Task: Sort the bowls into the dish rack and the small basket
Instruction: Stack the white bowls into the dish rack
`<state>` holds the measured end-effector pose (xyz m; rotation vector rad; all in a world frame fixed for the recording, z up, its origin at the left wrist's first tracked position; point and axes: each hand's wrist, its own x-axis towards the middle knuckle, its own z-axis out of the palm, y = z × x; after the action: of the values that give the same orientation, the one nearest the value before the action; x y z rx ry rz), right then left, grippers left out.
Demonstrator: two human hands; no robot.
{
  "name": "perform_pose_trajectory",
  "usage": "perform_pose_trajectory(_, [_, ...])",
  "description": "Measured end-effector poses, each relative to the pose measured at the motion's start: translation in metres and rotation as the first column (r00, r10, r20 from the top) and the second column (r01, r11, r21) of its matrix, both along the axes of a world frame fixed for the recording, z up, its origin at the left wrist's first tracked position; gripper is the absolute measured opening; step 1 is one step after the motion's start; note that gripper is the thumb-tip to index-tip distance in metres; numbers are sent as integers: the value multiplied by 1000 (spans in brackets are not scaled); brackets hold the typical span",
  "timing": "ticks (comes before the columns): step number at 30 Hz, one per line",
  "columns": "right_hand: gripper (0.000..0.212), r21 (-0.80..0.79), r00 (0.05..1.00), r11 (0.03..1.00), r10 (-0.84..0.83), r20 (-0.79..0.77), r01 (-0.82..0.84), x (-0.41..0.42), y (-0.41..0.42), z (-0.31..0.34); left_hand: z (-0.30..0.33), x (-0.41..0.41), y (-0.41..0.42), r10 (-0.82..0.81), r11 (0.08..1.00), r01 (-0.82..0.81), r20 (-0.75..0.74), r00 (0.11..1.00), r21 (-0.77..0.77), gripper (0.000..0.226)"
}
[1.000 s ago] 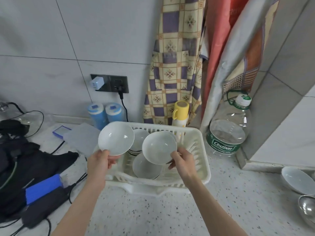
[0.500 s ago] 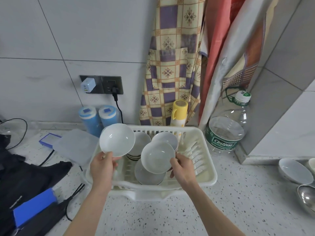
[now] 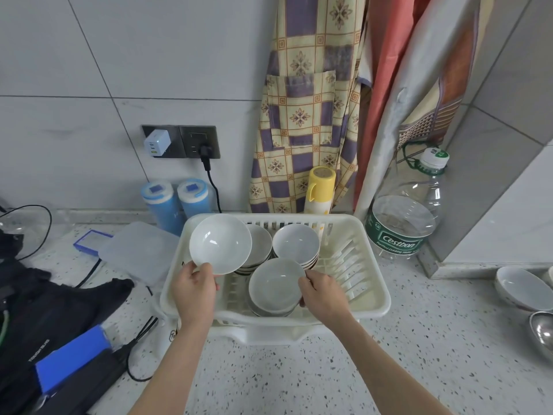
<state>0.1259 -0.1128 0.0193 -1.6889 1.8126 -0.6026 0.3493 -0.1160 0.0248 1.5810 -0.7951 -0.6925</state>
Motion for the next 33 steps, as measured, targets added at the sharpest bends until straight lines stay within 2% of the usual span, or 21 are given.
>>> perform_pose_trajectory(4, [32,20,999,1000,24,-46,-23,2,0,1,2,0,-1,-11,1000,10,17,1000,10,19])
perform_pose_trajectory(8, [32,53,994,998,48,-98,-43,3,0,1,2,0,-4,5,999,-3,-41,999,44,18])
perform_pose_trajectory(17, [29,108,988,992,85,-132,-71,5,-4,0,-1,1,-5,-30,997,33,-39,999,67,32])
perform_pose_trajectory(24, [30,103,981,992,94,-172,-77,6,-7,-5,-4,1,-2,-89,994,86,55,994,61,35])
perform_pose_trajectory(27, [28,90,988,994,72,-138,-60,5,-9,-6,-5,1,-1,-121,991,114,97,988,75,36])
perform_pose_trajectory(30, [30,104,994,994,29,-106,-18,3,-11,-5,-4,1,-2,-155,984,142,131,979,107,38])
perform_pose_trajectory(33, [35,114,988,993,8,-155,10,4,-9,-5,-3,3,-4,-215,967,190,148,965,169,40])
